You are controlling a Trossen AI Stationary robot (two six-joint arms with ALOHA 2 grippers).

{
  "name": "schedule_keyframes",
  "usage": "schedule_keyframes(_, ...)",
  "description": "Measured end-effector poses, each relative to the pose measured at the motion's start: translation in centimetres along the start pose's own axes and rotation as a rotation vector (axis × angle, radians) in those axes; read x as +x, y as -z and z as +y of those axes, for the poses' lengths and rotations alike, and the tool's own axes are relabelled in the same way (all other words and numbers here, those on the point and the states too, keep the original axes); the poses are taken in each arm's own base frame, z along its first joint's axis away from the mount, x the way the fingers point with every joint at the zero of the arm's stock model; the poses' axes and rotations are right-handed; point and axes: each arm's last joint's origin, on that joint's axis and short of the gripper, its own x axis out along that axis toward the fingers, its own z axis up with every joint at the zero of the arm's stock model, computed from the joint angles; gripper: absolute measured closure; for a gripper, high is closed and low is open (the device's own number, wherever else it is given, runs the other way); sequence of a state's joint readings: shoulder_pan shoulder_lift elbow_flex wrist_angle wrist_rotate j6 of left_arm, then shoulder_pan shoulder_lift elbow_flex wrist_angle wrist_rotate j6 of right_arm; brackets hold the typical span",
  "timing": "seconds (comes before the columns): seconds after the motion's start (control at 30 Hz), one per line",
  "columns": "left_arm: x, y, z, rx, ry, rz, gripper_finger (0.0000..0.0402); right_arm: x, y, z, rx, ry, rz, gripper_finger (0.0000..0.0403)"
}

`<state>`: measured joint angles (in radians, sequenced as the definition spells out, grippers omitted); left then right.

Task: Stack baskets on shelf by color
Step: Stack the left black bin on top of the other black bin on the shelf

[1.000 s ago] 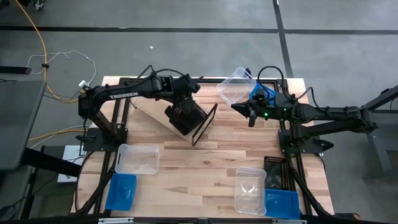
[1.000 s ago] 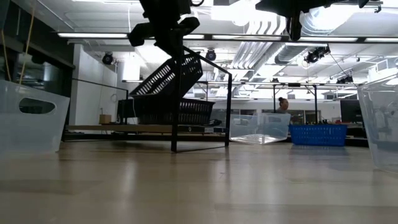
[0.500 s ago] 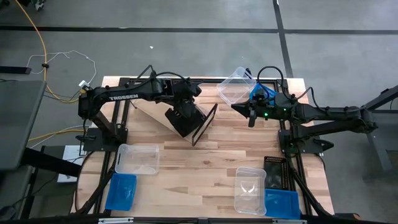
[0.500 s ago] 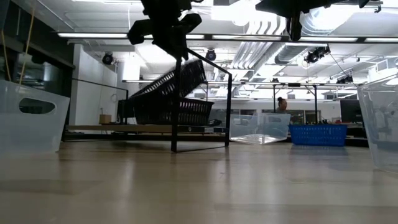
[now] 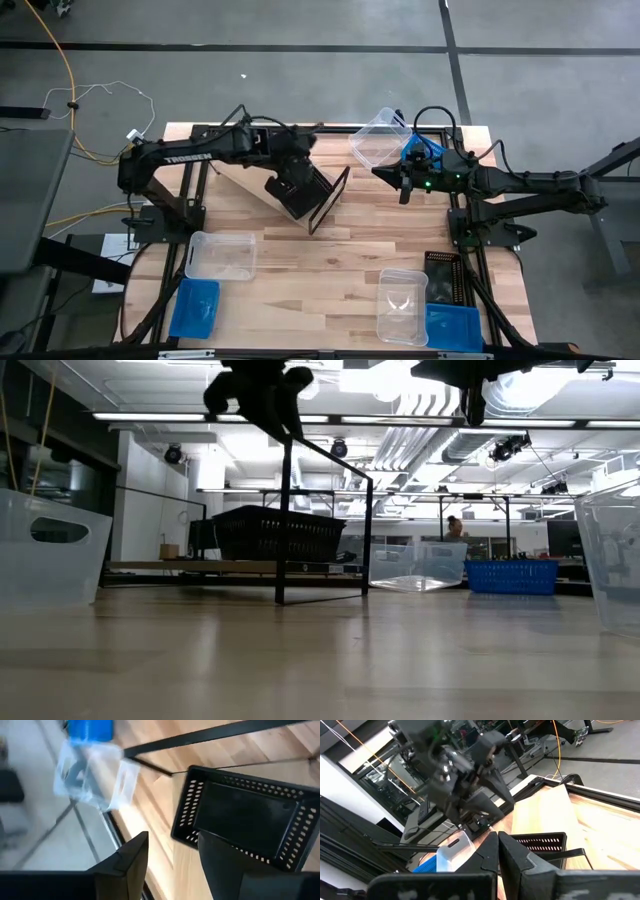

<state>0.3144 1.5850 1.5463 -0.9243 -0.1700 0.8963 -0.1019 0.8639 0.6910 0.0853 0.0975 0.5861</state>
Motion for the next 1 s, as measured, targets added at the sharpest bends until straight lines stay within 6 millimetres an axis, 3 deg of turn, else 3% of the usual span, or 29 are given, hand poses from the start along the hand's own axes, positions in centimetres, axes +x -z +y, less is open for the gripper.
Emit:
schedule_keyframes(0.2,-0.5,2.8,0.8,-0.270,0.023,0.069,0.0279,0.0,0.0,0.0,0.000,0.000,0.000,0.0403)
schedule_keyframes(0.43,2.3,6.1,-1.0,-0.476,0.200,0.162,0.0391,0.0,0.0,0.0,0.000,0.002,0.002,0.0403)
schedule_keyframes(0.77,5.8,7.8,-4.9,-0.499,0.305,0.264,0.0400,0.0,0.3,-0.2,-0.006,0.024,0.028,0.0403)
schedule_keyframes(1.0,6.3,7.6,-5.9,-0.510,0.336,0.260,0.0401,0.0,0.3,-0.2,-0.007,0.028,0.034,0.0403)
